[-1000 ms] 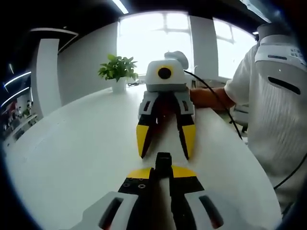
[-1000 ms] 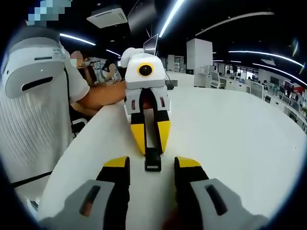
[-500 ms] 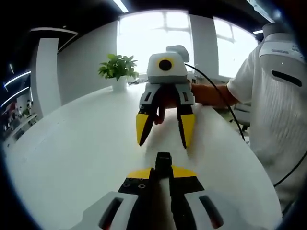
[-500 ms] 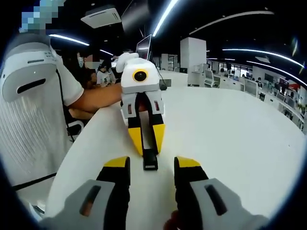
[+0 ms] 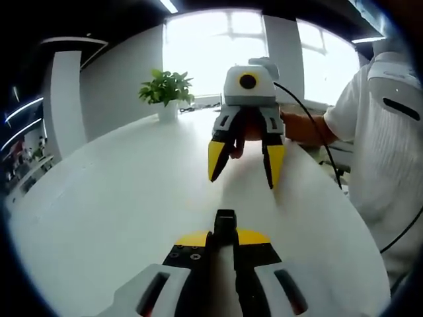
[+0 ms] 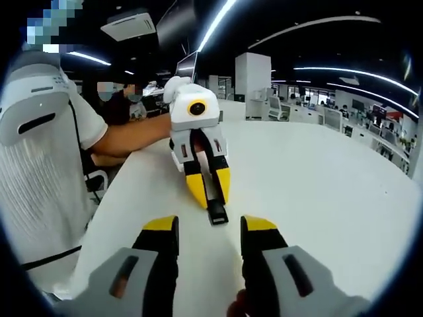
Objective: Snap the two parts of the plastic buckle together until the buckle closes and remains connected.
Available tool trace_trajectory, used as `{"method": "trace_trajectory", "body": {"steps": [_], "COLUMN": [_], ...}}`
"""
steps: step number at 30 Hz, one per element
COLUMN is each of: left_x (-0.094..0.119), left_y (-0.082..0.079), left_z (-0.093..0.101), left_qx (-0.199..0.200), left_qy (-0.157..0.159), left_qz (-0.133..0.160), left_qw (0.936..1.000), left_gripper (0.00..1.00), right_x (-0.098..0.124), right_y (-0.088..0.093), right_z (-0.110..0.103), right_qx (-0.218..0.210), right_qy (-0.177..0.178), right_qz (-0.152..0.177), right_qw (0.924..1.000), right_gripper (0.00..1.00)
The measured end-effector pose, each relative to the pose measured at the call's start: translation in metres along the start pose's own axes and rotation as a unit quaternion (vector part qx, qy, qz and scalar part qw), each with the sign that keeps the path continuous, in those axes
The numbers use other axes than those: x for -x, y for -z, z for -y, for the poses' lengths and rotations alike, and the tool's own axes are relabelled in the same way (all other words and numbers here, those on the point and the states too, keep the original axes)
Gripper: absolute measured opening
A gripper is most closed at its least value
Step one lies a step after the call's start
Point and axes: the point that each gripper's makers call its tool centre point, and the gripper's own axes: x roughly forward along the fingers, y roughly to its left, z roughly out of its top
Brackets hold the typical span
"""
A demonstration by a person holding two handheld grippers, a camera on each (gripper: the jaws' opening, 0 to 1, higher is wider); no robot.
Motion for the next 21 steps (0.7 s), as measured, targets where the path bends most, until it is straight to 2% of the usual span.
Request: {"method": "trace_trajectory", "body": {"steps": [9,21], "left_x": [-0.001,-0.003], "left_y": [-0.001,-0.002], "left_z": [-0.010,-0.030], "left_qx": [-0.001,-0.009], "left_qy": [-0.002,-0.010], "left_qz": [-0.013,-0.037], "left_qw": [0.9999,0.9992], "left_gripper": [0.11,0.11], "right_x": [0.006,0.014], "right_y": [0.004,0.013], "right_z": [0.009,0.013], "right_qx": [-0.010,-0.032], "right_qy": [0.044,0.079], "right_qz": [0.000,-0.012], "right_qw": [0.9990,0.9963], "right_gripper": [0.36,0.37]}}
